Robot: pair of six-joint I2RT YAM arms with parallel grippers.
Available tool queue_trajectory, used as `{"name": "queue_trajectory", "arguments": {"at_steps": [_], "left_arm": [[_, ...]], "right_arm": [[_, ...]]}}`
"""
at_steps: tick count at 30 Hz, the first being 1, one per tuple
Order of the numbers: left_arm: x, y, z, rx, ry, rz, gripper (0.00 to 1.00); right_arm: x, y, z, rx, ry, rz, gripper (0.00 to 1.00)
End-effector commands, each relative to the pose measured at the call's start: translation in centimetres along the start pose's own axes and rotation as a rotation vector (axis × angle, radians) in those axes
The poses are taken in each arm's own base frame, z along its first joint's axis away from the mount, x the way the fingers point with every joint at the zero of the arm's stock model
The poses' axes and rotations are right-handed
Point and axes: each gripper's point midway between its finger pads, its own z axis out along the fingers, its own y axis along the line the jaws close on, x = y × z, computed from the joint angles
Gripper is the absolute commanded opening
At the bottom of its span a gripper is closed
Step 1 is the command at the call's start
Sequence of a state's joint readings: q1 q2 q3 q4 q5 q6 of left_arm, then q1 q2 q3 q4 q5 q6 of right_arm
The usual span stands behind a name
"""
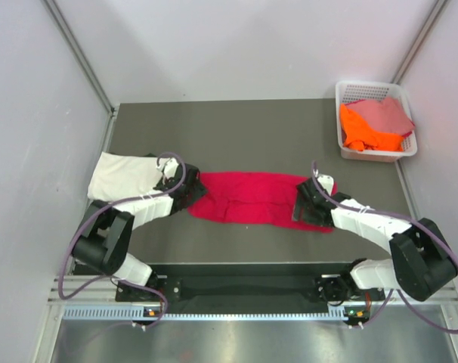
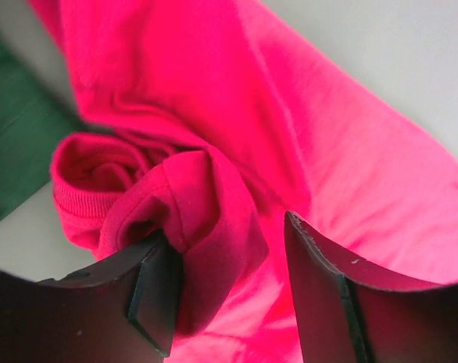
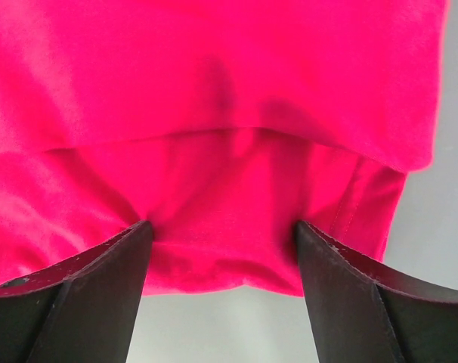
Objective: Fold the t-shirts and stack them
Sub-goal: Fold the tshirt
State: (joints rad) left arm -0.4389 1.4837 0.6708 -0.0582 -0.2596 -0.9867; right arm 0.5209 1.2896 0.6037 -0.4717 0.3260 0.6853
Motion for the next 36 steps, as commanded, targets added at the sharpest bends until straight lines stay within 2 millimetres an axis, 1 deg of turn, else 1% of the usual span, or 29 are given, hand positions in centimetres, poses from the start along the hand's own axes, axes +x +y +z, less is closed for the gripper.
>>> {"name": "queue_trajectory", "arguments": {"at_steps": [1,3,5,6,7,9,10,12,15,16,17,18,19,20,21,22,23,24,25,26,27,28,29,30,31,32,33,34,36], "left_arm": [[-0.8,-1.4,1.1,0.006,0.005,0.027,0.58],[-1.0,-1.6,2.0,0.001,0.02,0.036,0.58],[-1.7,-3.2,2.5,0.034,0.03,0.05,0.56],[-1.6,-2.9,3.3,0.017,0.046,0.054,0.56],[-2.1,-4.3,3.4,0.046,0.061,0.056,0.54],[-1.8,-4.9,4.2,0.057,0.088,0.078,0.54],[-2.5,-6.2,4.3,0.08,0.081,0.082,0.53],[-2.3,-6.5,5.2,0.068,0.105,0.105,0.53],[-4.3,-8.9,6.2,0.08,0.082,0.136,0.52],[-4.7,-9.3,6.5,0.084,0.078,0.142,0.52],[-5.1,-9.5,6.9,0.081,0.081,0.161,0.52],[-5.1,-9.5,7.8,0.081,0.103,0.165,0.52],[-6.5,-11.2,7.9,0.111,0.085,0.164,0.52],[-6.3,-10.8,9.0,0.097,0.111,0.177,0.51],[-7.9,-12.5,8.9,0.141,0.112,0.163,0.49],[-8.6,-12.8,9.3,0.146,0.106,0.157,0.49],[-8.1,-13.1,9.9,0.174,0.141,0.163,0.49],[-9.7,-14.6,10.1,0.223,0.113,0.157,0.49],[-9.9,-15.4,10.3,0.26,0.125,0.16,0.49],[-9.9,-15.0,11.8,0.254,0.139,0.158,0.49],[-11.6,-16.5,11.7,0.284,0.124,0.161,0.49],[-11.6,-16.9,12.1,0.298,0.15,0.17,0.49],[-11.1,-16.1,14.1,0.28,0.183,0.179,0.49],[-12.6,-17.7,13.8,0.316,0.177,0.178,0.49],[-12.6,-18.4,14.2,0.352,0.204,0.179,0.48],[-12.0,-17.7,16.0,0.353,0.236,0.174,0.48],[-13.8,-19.5,15.7,0.401,0.207,0.176,0.48],[-12.8,-19.2,16.8,0.407,0.258,0.167,0.47],[-14.5,-20.5,16.6,0.459,0.234,0.16,0.46]], "right_arm": [[3.7,1.3,-0.6,-0.04,0.119,-0.035,0.76],[4.7,2.4,-0.8,-0.08,0.139,-0.063,0.74],[5.7,3.6,-1.3,-0.125,0.164,-0.086,0.73],[5.9,4.3,-1.5,-0.15,0.164,-0.09,0.73],[6.2,4.8,-1.8,-0.17,0.168,-0.09,0.73],[6.9,6.3,-2.7,-0.228,0.172,-0.11,0.73],[7.2,7.0,-3.0,-0.247,0.175,-0.108,0.73],[8.2,8.7,-3.8,-0.308,0.192,-0.135,0.74],[9.4,11.0,-4.8,-0.355,0.212,-0.171,0.75],[9.3,12.1,-5.4,-0.379,0.207,-0.17,0.75],[10.2,12.9,-5.6,-0.39,0.219,-0.197,0.75],[10.4,14.0,-5.9,-0.416,0.217,-0.199,0.75],[10.1,15.5,-6.5,-0.449,0.212,-0.195,0.75],[11.2,16.4,-6.5,-0.455,0.236,-0.22,0.75],[11.2,17.6,-6.8,-0.481,0.23,-0.225,0.75],[10.8,19.6,-7.7,-0.521,0.219,-0.22,0.75],[11.9,20.6,-7.5,-0.528,0.231,-0.254,0.75],[12.0,21.9,-7.8,-0.548,0.232,-0.258,0.75],[11.7,24.2,-9.0,-0.596,0.218,-0.265,0.75],[12.4,25.1,-8.3,-0.589,0.237,-0.28,0.75],[11.8,27.3,-9.3,-0.629,0.224,-0.275,0.75],[12.0,28.3,-9.6,-0.65,0.224,-0.286,0.75],[12.6,29.4,-9.3,-0.668,0.238,-0.293,0.75],[12.4,30.9,-10.1,-0.711,0.238,-0.289,0.75],[12.6,31.8,-10.6,-0.745,0.248,-0.292,0.75],[13.3,32.4,-10.7,-0.774,0.276,-0.301,0.75],[13.0,33.9,-11.8,-0.839,0.264,-0.301,0.75],[13.3,34.4,-12.4,-0.87,0.287,-0.31,0.76],[13.0,35.3,-13.6,-0.934,0.274,-0.325,0.78]]}}
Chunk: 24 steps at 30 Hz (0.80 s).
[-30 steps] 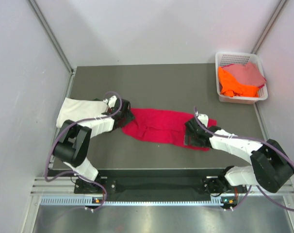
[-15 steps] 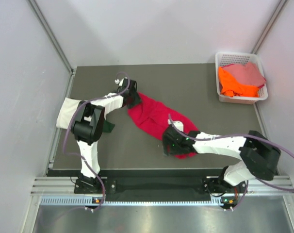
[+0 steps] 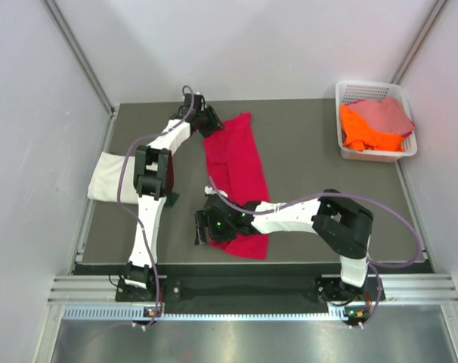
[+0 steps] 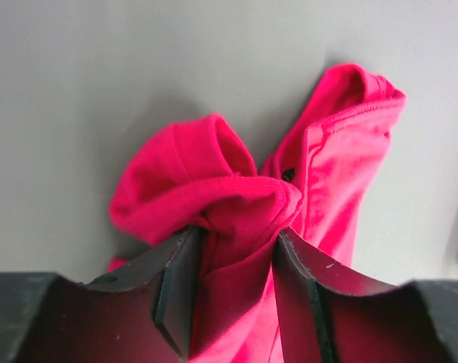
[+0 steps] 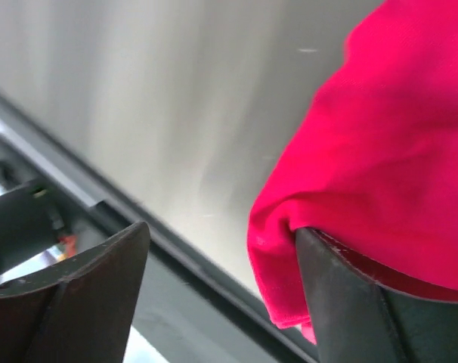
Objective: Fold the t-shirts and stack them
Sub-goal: Fold the tshirt
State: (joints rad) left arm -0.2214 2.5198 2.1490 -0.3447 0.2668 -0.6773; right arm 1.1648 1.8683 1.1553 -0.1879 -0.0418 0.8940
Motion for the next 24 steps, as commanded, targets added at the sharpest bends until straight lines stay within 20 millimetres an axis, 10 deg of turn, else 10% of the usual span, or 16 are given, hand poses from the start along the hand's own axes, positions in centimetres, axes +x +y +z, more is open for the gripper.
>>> {"name": "queue_trajectory", "arguments": {"at_steps": [1,11,24], "left_arm": [[-1.2,-1.9,-0.4,0.113,0.041,0.008,0.45],[-5.1,0.4,1.4,0.175,-0.073,-0.086,0.47],[-9.1,2.4,-1.4,0.122,-0.165,-0.083,0.73]], "right_arm": [[-1.1,6.2,-1.4,-0.234,-0.011,-0.044,0.8],[-6.9,3.4,-10.0,-0.229,-0.186,-0.11,0.83],[-19.6,-10.2,-16.4,-0.158,-0.368,0.027,0.84]]}}
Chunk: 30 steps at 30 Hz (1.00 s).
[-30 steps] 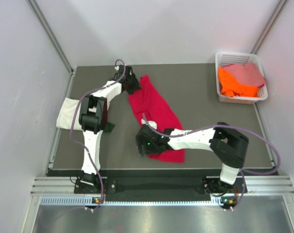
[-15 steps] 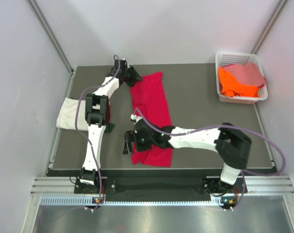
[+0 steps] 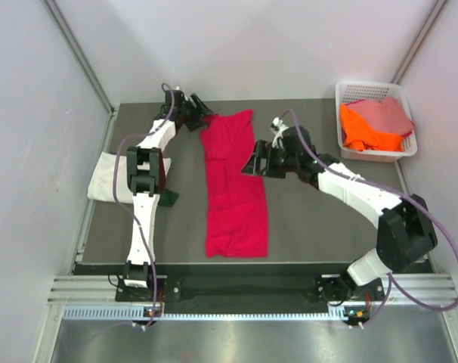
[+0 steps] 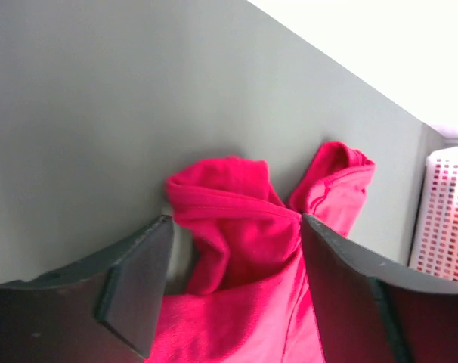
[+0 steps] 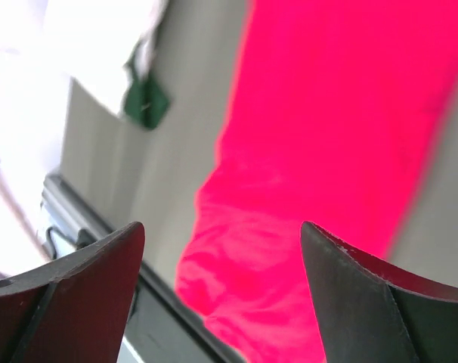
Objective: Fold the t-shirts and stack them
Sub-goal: Fold the tshirt
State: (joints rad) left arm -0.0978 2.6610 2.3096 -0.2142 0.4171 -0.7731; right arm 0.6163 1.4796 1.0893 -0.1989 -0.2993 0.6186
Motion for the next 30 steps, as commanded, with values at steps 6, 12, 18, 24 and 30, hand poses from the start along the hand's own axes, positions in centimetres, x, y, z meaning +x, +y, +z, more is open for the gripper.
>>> {"name": "queue_trajectory", "arguments": {"at_steps": [6,12,18,24,30], "left_arm": [[-3.0,-1.2,-4.6,-0.092,-0.098,0.062,0.76],[-1.9,-1.1,-8.7,-0.198,-0.109,0.095,0.73],[1.2,-0.3,-11.1,-0.22,-0.044,0.063,0.7],[4.6,0.7,-10.4,-0.211,0.04,0.064,0.7],[6.0,0.5,-8.2,-0.185,0.092,0.089,0.67]], "right_arm": [[-8.1,-7.8,0.9,-0.002,-0.005,0.069,0.86],[-10.0,-13.6,3.0,0.025,0.05,0.186,0.97],[-10.4,-15.2,7.8,-0.091,0.142,0.233,0.74],[-10.1,-17.4,11.1,-0.11,0.199,0.269,0.74],[-8.7,-18.3,12.9,-0.137,0.265,0.315,0.71]]}}
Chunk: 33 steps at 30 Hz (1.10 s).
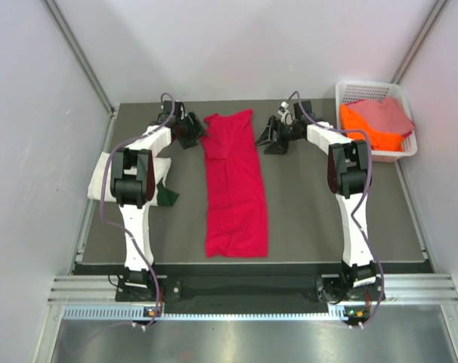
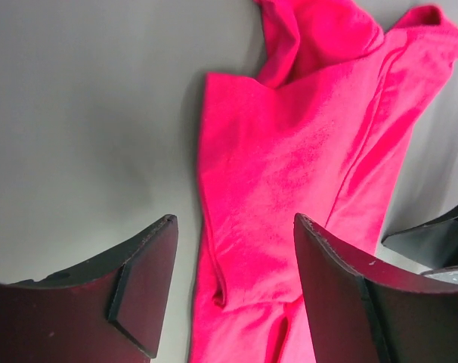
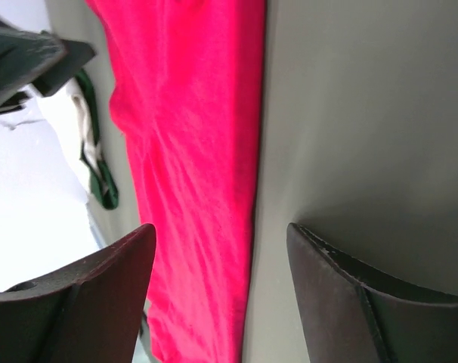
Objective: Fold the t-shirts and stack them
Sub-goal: Fold the tshirt
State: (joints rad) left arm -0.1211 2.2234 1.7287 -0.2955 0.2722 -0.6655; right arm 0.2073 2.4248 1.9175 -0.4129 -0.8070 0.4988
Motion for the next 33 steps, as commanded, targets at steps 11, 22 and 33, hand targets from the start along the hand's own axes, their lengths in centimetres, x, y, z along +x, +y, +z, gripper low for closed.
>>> {"name": "queue_trajectory", "arguments": {"at_steps": [11,22,33], "left_arm": [[1.0,-2.0,4.2,0.067,0.041,0.023,0.49],[0.5,-1.5,6.7,0.068,0.016,0.007,0.23],[-0.5,-2.3,9.6,0.071,-0.005,0.038,0.12]], "right_arm": [[1.7,0.4,2.1,-0.004,0.061,0.018,0.54],[0.6,-0.4,2.6,0.006,0.019,0.021,0.05],[-2.7,-4.5,-0.9,0.059,-0.119,0.119,0.0]]}}
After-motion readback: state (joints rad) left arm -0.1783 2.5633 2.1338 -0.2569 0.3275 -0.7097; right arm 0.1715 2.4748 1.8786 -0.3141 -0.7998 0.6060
